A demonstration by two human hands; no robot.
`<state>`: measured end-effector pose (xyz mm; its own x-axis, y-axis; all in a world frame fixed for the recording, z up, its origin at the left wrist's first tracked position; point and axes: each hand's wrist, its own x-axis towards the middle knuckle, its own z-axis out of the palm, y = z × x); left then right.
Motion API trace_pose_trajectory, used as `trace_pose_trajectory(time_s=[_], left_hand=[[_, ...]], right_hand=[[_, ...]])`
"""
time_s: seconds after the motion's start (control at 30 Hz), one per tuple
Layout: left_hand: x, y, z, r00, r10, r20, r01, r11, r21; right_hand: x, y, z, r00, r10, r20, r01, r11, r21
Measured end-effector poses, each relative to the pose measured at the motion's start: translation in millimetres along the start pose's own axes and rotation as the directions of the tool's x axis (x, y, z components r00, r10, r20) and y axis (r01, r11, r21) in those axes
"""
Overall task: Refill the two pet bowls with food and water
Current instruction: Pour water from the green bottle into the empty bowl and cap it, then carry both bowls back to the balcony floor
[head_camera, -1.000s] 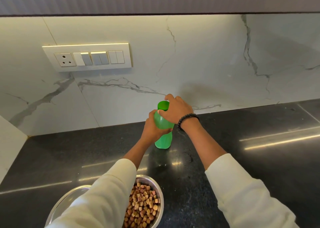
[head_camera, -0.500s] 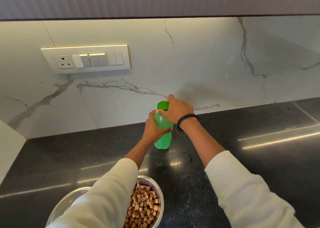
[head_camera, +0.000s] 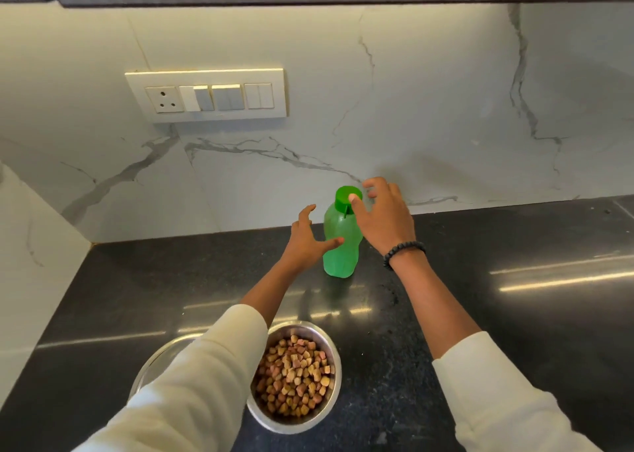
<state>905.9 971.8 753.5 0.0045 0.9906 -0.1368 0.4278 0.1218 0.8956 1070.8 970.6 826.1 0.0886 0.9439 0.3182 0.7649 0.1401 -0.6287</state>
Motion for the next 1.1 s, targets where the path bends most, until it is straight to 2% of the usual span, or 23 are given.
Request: trace_pose_trajectory(time_s=[0.07, 0.1, 0.17, 0.3, 0.4, 0.47, 0.53, 0.6, 0.67, 0.73, 0.8, 0.9, 0.97, 1.03, 1.1], left_hand=[[-18, -13, -19, 0.997, -0.037, -0.070, 0.035, 0.999, -0.025], [-29, -23, -30, 0.993, -0.064, -0.104, 0.063, 0.998, -0.017], [-55, -45, -53, 0.983, -0.112, -0.146, 0.110, 0.994, -0.019], [-115, -84, -81, 0.964, -0.206, -0.169, 0.189, 0.975, -0.115], [-161, -112, -94, 0.944, -0.254, -0.212, 0.226, 0.963, -0.149], [-192, -132, -106, 0.914, -0.285, -0.290, 0.255, 0.957, -0.136], [-221, -154, -120, 0.842, -0.300, -0.448, 0.303, 0.951, -0.067], [-243, -173, -132, 0.726, -0.353, -0.591, 0.384, 0.920, -0.079], [-260, -189, -140, 0.634, -0.434, -0.640, 0.453, 0.879, -0.148], [-271, -202, -142, 0.602, -0.522, -0.605, 0.488, 0.840, -0.239], [-280, -209, -139, 0.602, -0.607, -0.520, 0.497, 0.794, -0.351], [-284, -213, -134, 0.692, -0.656, -0.303, 0.465, 0.725, -0.509], [-281, -214, -133, 0.724, -0.656, -0.212, 0.441, 0.678, -0.588], [-276, -214, -133, 0.727, -0.660, -0.191, 0.429, 0.654, -0.623], [-273, -214, -135, 0.733, -0.655, -0.184, 0.422, 0.649, -0.633]], right_hand=[[-20, -1, 8, 0.999, -0.017, -0.043, 0.019, 0.998, 0.057], [-32, -2, 16, 1.000, -0.020, -0.019, 0.021, 0.997, 0.072], [-56, -6, 34, 0.995, -0.012, 0.104, 0.001, 0.994, 0.106], [-109, -15, 76, 0.938, 0.021, 0.346, -0.082, 0.983, 0.164], [-152, -15, 100, 0.897, 0.074, 0.437, -0.150, 0.979, 0.140], [-179, -9, 108, 0.883, 0.124, 0.453, -0.176, 0.982, 0.074], [-203, -2, 110, 0.888, 0.191, 0.417, -0.211, 0.977, 0.002], [-223, 7, 108, 0.902, 0.267, 0.338, -0.258, 0.963, -0.071], [-242, 13, 103, 0.918, 0.318, 0.239, -0.292, 0.946, -0.138], [-256, 18, 99, 0.907, 0.372, 0.198, -0.350, 0.926, -0.139], [-266, 23, 96, 0.855, 0.461, 0.238, -0.451, 0.887, -0.099], [-272, 24, 92, 0.694, 0.618, 0.370, -0.684, 0.726, 0.071], [-273, 23, 89, 0.591, 0.632, 0.501, -0.795, 0.562, 0.227], [-272, 25, 88, 0.556, 0.605, 0.569, -0.827, 0.472, 0.307], [-270, 27, 87, 0.551, 0.581, 0.598, -0.831, 0.442, 0.336]])
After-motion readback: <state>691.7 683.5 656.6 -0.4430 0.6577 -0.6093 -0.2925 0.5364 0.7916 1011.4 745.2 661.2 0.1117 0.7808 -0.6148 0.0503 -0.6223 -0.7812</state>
